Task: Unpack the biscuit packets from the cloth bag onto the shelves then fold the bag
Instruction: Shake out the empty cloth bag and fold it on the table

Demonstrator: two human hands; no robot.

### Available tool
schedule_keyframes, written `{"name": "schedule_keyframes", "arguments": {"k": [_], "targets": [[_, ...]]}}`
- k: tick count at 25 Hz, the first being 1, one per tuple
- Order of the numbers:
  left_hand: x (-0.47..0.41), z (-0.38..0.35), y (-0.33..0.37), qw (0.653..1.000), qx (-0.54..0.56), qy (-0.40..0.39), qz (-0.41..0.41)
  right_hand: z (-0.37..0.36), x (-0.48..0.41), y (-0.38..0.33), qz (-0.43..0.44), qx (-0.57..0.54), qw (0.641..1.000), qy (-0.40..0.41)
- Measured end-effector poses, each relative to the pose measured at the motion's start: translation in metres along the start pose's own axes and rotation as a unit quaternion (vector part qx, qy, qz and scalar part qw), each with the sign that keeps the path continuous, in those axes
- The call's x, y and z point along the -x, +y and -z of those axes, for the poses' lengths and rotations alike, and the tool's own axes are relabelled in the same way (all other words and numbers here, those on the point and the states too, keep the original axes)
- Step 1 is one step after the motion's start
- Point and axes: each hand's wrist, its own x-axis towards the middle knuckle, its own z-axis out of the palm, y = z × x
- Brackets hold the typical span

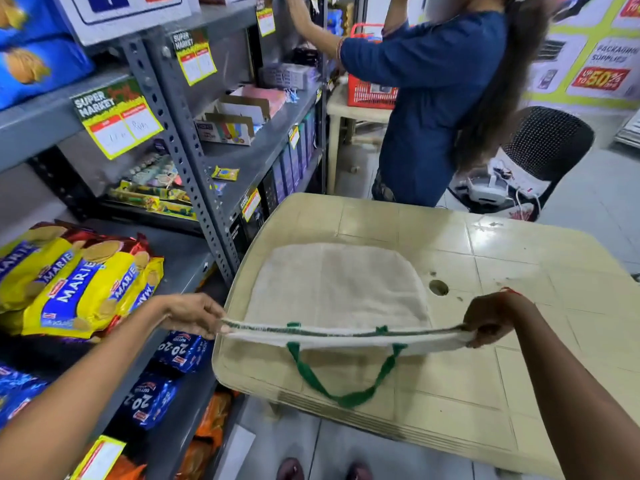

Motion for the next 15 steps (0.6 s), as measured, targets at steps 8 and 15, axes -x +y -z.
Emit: {"name": "schedule_keyframes", "arguments": {"k": [8, 15], "targets": [[-0.077, 0.035, 0.044, 0.947, 0.279, 0.157, -0.027, -0.023, 0.084, -0.089, 0.051, -0.141, 0.987, 0.052], [-0.167, 0.047, 0.088, 0.899, 0.203, 0.382, -0.064, -0.039, 0.022, -0.122, 0.075, -0.273, 0.942, 0.183]]}}
